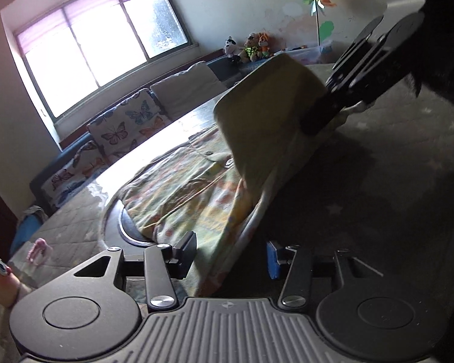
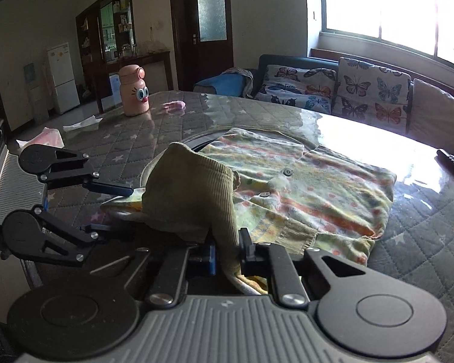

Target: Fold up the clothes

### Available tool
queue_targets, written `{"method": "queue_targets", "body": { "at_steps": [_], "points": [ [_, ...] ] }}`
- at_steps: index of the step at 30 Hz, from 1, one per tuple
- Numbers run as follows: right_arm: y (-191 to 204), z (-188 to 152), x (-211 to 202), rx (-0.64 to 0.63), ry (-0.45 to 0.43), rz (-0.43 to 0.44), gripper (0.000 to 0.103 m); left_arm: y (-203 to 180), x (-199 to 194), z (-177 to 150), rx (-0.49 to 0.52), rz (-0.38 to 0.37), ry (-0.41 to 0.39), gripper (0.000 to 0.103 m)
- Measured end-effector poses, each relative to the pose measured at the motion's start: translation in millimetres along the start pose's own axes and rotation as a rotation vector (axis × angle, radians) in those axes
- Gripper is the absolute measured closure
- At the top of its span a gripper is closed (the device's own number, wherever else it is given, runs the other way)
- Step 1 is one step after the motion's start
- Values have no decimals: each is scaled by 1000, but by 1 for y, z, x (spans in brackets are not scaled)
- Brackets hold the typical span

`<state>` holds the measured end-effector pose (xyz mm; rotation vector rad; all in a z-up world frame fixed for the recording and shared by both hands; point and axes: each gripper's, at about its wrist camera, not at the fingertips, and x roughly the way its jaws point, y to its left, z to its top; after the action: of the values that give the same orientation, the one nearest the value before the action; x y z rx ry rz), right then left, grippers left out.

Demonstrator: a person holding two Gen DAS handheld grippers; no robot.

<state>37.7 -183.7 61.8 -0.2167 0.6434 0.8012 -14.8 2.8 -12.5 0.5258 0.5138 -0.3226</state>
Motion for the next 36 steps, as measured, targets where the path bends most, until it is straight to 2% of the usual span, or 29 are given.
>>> {"method": "queue_targets", "body": {
  "at_steps": [1,3,4,7,11,19,22,24,30,36],
  "points": [
    [0,1,0,2,-3,-2,91,1,2,-1,7,10,2,77],
    [1,2,-5,2,-9,-2,93,4,2,-2,7,16,1,88],
    [2,1,-10,0,-12,1,93,6,1,-2,1,15,-4,92],
    [7,-1,-27,-7,-21,11,94,10,-9,1,-27,3,-25,95],
    [12,-3,-49,-16,-33,24,95,8,-29,7,-33,-28,-54,96],
    [27,-5,-93,-52,-51,50,95,-4,-99,18,-53,-169,-66,96],
    [36,-3,-110,-90,-50,60,95,-7,-111,22,-71,-195,-63,96],
    [39,-1,-115,-107,-49,60,95,-3,-109,25,-92,-191,-69,96],
    [27,23,-97,-108,-48,40,95,19,-87,40,-168,-184,-89,96],
    [-1,63,-50,-111,-12,19,95,57,-37,51,-252,-166,-64,96]
  ]
}}
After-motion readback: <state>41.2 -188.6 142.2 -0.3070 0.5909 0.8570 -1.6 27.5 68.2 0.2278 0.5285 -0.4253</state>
